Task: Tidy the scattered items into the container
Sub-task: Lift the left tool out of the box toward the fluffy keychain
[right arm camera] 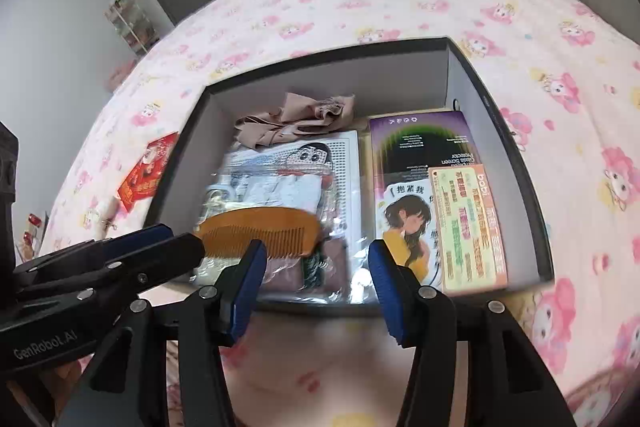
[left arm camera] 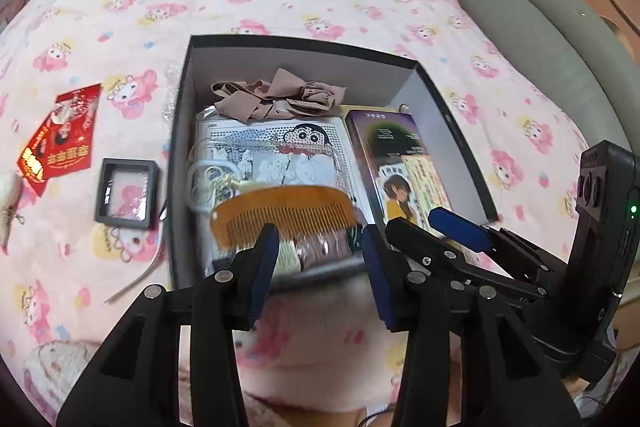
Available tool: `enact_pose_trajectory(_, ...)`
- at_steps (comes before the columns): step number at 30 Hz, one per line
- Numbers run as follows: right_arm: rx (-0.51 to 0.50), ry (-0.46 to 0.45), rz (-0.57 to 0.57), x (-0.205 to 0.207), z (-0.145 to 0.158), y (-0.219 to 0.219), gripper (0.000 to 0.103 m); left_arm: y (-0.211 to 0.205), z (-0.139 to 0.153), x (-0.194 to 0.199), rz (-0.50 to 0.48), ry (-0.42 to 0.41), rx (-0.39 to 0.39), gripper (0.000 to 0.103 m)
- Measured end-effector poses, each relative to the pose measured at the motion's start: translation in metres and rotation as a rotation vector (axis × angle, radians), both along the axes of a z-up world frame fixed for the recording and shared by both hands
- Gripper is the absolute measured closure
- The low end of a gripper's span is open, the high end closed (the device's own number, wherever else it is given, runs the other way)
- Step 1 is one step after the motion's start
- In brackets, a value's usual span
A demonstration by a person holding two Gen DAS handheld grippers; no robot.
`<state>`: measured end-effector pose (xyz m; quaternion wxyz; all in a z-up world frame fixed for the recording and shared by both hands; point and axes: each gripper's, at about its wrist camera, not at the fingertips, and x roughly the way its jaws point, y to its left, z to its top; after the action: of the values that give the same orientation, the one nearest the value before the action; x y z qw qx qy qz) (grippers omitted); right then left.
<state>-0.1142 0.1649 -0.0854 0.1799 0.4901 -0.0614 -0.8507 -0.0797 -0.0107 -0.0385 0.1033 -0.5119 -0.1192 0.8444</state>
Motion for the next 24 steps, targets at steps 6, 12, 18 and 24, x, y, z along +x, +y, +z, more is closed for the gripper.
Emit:
enact_pose_trajectory(6,0.006,0.070,-0.008,0.032,0.022,-0.013,0.054,-0.002,0.019,0.034,-0.048,0.050,0.007,0.058)
enact_pose_trajectory(12,0.007,0.110,0.012,0.065,0.048,-0.020,0.054,-0.011,0.042,0.062,-0.083,0.103,0.024,0.057)
enact_pose_trajectory(18,0.012,0.128,0.044,0.079,0.059,-0.036,0.054,-0.028,0.052,0.078,-0.067,0.123,0.024,0.056)
enact_pose_trajectory(24,0.018,0.136,0.083,0.088,0.064,-0.060,0.054,-0.050,0.056,0.091,-0.046,0.130,0.007,0.056)
